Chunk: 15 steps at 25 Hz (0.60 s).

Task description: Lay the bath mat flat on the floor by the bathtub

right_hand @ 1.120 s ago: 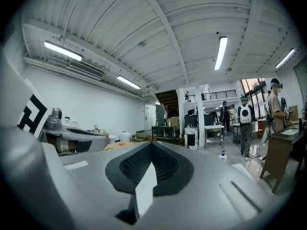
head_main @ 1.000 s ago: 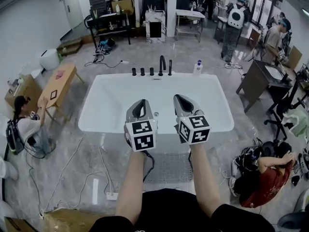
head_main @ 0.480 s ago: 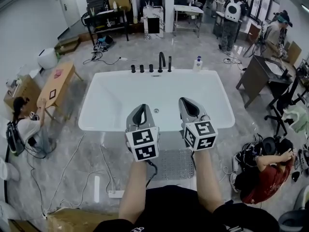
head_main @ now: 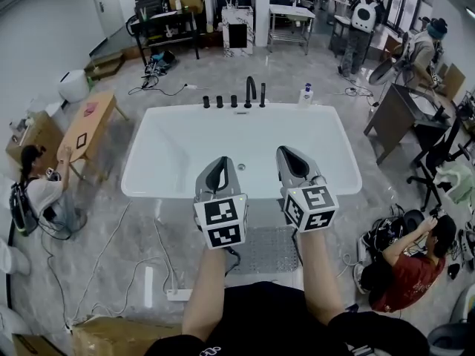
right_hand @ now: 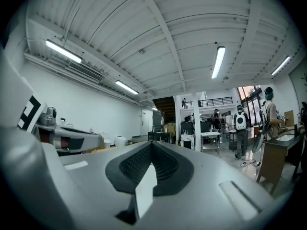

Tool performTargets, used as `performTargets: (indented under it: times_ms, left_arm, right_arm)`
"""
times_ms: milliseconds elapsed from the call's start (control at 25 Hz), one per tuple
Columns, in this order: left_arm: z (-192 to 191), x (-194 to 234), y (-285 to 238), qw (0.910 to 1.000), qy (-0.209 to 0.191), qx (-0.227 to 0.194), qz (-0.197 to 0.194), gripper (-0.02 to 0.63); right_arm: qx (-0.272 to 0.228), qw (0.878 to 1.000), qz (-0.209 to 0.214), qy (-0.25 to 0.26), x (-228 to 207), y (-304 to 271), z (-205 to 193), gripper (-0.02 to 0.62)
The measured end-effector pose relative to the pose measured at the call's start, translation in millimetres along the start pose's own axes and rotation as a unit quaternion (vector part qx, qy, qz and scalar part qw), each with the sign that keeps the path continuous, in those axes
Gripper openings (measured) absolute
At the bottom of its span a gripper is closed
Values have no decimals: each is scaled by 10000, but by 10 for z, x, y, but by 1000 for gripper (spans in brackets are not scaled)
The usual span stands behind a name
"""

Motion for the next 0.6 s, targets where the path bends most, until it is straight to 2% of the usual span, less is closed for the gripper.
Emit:
performTargets:
  times_ms: [600]
  left_arm:
    - [139, -97, 18, 9996, -39, -203, -179, 5]
  right_arm:
    - [-128, 9998, -5, 153, -33, 121, 147, 6]
Point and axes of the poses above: the fingertips, and each gripper's own axes: y backward along the fingers, x to its left, z out of its top, the point moved 1 cm from there along y, backward along the fingers, and after that the axes turned 7 degrees about -x, right-handed, at the moved point
